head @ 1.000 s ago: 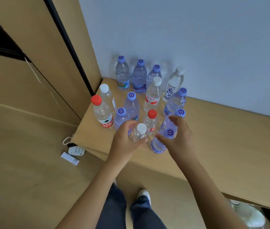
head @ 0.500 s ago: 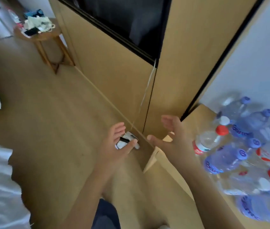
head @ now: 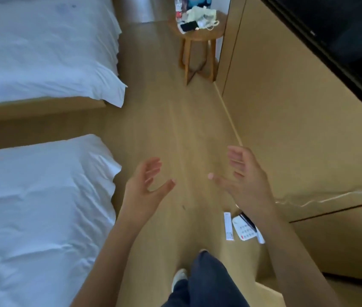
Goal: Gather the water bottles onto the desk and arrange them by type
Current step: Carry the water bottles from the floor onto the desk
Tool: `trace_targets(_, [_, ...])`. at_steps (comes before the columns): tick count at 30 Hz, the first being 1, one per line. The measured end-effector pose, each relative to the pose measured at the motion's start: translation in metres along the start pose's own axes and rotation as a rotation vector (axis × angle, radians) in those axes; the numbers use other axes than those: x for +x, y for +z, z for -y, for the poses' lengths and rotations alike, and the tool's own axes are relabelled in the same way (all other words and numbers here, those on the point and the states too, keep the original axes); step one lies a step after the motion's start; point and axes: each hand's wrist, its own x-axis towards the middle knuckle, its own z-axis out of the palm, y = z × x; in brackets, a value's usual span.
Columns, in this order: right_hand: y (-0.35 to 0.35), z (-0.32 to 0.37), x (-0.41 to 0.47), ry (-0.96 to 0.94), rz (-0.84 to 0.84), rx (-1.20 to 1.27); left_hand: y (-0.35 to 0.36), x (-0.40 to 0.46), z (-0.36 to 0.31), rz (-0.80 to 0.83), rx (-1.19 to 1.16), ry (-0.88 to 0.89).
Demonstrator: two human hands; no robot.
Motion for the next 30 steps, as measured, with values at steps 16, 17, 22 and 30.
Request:
trace_targets(16, [0.067,0.077,0.438,-0.080,0.123,-0.124,0.013,0.417,-0.047,-0.047,0.012,-0.013])
trace_targets(17, [0.071,0.086,0.464,-0.089,0.125,-0.132,0.012,0.442,-0.051,-0.050,0.012,-0.014])
trace_targets(22, [0.104,0.122,0.582,-0.106,0.164,-0.164,-0.004,0.560,-0.059,-0.108,0.018,-0.027])
trace_targets(30, [0.197,0.164,0.797,-0.132,0.192,-0.148,-0.051,0.788,-0.044,-0.163,-0.024,-0.033])
